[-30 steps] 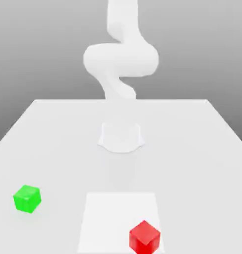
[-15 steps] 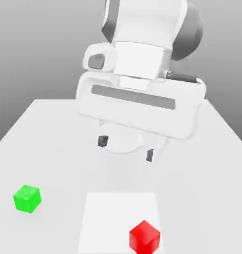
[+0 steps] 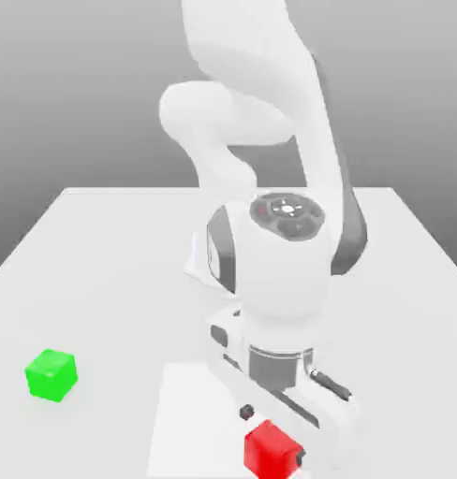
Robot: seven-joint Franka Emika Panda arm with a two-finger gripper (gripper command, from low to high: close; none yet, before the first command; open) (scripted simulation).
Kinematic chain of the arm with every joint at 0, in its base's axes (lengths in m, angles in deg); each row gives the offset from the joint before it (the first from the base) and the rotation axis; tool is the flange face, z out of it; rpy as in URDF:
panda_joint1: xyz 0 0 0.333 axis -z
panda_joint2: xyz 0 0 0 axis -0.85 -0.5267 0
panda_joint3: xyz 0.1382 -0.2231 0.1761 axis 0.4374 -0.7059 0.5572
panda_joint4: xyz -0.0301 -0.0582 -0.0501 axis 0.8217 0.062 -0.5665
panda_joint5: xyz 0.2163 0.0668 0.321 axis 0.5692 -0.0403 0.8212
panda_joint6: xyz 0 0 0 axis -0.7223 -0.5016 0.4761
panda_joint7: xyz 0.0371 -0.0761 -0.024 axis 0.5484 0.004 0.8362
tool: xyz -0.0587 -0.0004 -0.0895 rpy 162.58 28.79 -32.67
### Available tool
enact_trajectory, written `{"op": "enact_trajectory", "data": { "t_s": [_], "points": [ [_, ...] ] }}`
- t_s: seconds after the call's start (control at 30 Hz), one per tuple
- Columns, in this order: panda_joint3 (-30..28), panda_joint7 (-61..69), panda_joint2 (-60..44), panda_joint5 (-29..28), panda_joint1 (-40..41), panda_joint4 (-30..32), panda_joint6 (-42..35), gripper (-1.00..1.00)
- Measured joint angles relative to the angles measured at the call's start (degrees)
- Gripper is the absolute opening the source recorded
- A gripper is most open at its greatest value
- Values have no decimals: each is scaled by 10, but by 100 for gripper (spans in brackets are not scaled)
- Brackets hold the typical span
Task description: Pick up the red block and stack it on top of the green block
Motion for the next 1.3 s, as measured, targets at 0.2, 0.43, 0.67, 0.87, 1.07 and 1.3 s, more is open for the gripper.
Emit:
{"op": "enact_trajectory", "data": {
  "t_s": [0.2,0.43,0.67,0.87,1.07,1.3],
  "points": [
    [0,0,0,0,0,0,1,-100],
    [4,27,112,69,61,35,-77,-100],
    [-110,-18,192,117,200,101,-88,-100],
    [-139,-39,155,147,283,126,-19,-100],
    [-136,-37,125,151,285,125,10,100],
    [-139,-42,197,143,284,128,-59,100]
  ]
}}
